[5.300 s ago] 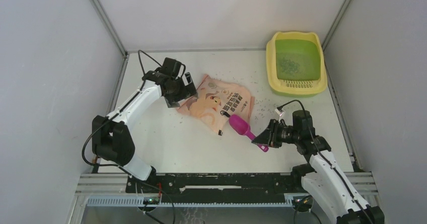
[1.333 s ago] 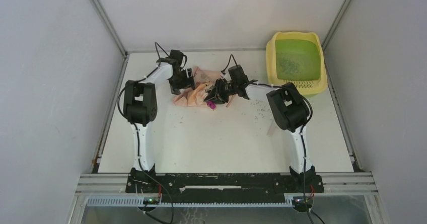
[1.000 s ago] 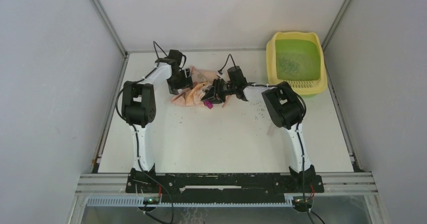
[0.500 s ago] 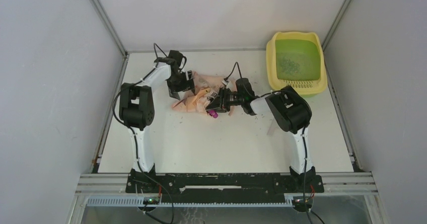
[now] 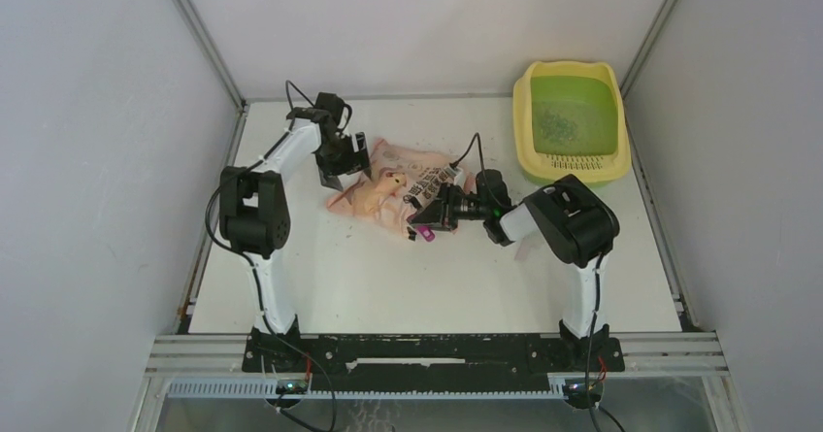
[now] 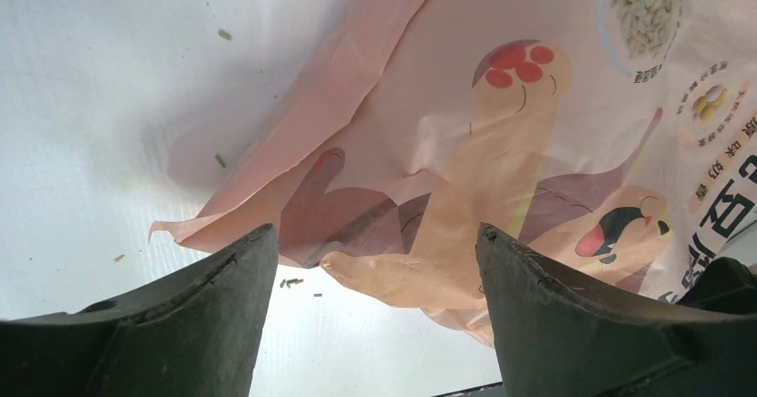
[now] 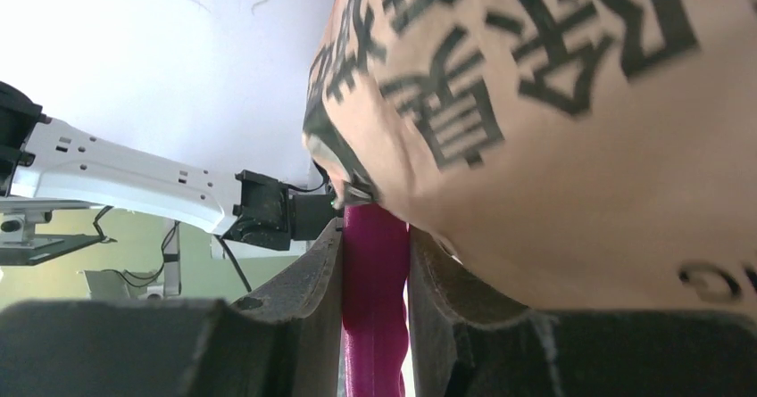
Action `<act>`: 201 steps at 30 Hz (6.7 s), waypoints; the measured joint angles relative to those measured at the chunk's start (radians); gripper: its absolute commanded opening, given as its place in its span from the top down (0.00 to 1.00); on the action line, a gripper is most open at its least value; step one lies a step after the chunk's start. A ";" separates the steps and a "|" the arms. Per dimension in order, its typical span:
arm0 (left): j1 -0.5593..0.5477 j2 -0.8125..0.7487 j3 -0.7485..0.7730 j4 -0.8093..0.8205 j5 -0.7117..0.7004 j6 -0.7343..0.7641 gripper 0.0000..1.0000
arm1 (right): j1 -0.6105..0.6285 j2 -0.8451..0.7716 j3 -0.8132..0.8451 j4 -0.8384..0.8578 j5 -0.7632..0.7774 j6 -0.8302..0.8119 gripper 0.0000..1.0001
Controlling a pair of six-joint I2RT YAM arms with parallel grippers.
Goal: Fill the litter box with clean litter
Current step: 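Scoop the cat litter from the cat litter bag, then pour the cat litter into the litter box, then scoop the cat litter from the cat litter bag.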
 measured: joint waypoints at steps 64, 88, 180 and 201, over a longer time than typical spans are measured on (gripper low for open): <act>0.002 -0.188 -0.005 -0.042 0.075 -0.020 0.15 | 0.074 -0.266 -0.663 0.511 0.037 0.069 1.00; 0.002 -0.289 -0.010 -0.048 0.090 -0.035 0.15 | 0.099 -0.510 -0.812 0.509 0.090 0.028 1.00; 0.002 -0.227 -0.010 0.011 0.221 -0.026 0.14 | -0.369 0.001 1.210 -2.028 1.407 -0.898 1.00; 0.023 -0.227 -0.010 0.000 0.204 -0.026 0.13 | -0.336 -0.758 0.632 -1.910 0.847 -0.795 1.00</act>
